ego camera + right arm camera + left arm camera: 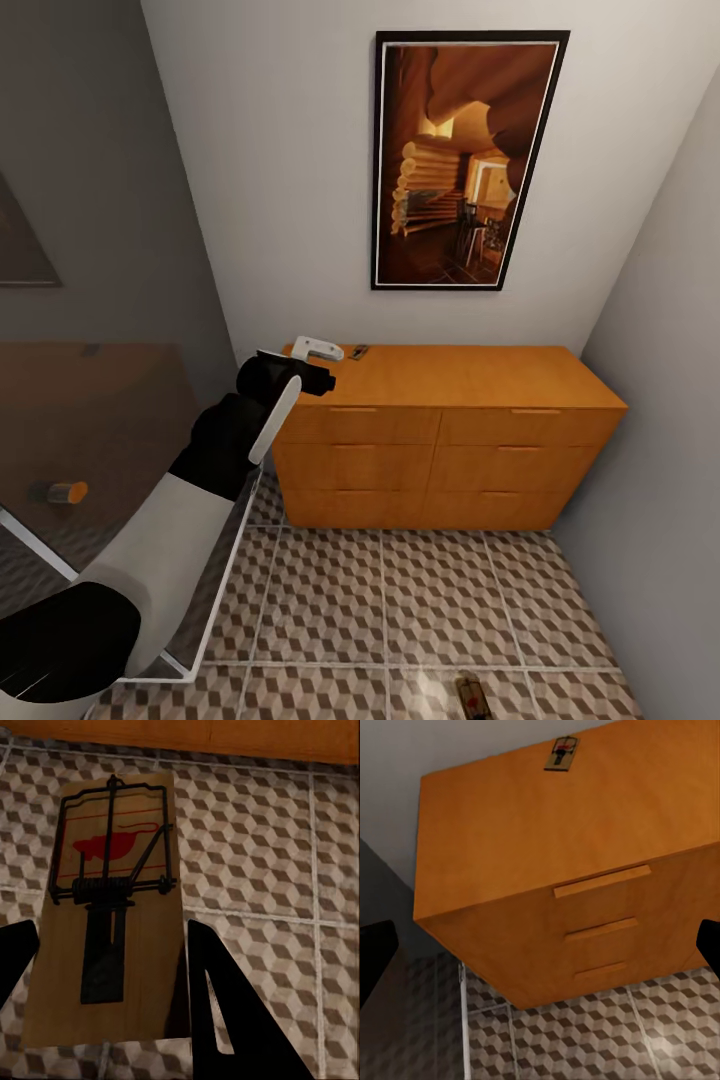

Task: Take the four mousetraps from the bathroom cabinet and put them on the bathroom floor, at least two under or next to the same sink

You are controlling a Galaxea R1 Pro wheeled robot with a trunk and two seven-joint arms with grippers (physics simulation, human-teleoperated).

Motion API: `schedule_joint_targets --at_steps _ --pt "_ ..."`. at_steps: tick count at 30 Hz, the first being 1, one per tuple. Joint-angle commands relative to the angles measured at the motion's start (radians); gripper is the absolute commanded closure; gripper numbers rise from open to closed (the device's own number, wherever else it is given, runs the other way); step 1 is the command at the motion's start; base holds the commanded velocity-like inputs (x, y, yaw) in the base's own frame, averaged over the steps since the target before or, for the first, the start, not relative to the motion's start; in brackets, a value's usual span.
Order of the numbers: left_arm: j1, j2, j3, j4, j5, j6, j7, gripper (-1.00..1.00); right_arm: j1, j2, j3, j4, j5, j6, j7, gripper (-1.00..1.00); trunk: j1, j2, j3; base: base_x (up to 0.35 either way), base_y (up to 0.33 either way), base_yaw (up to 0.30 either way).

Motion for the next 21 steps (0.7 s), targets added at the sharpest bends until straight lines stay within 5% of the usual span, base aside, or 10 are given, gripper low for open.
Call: schedule_joint_targets --at_steps 1,4,7,21 --pt "-0.001 0.0 -0.002 0.0 0.01 0.003 0.01 -1.0 0.017 0.0 0.006 0.001 -0.055 -0.027 -0.002 1.0 0.001 -0.002 -0.002 0.001 0.0 0.0" --pt "-0.001 0.0 -0.003 0.0 0.01 0.003 0.01 -1.0 0.043 0.006 0.007 0.001 -0.145 -0.056 -0.029 1.0 0.001 -0.002 -0.002 0.0 0.0 0.0" --pt "-0.001 0.0 -0.004 -0.001 0.01 0.003 0.01 -1.0 0.051 0.009 0.007 0.0 -0.173 -0.063 -0.041 1.0 0.001 -0.002 -0.002 0.0 0.0 0.0" --pt "-0.001 0.0 -0.005 0.004 0.01 0.004 0.01 -1.0 0.057 0.03 0.008 -0.003 -0.194 -0.063 -0.043 1.0 0.001 -0.002 -0.002 0.072 0.0 0.0"
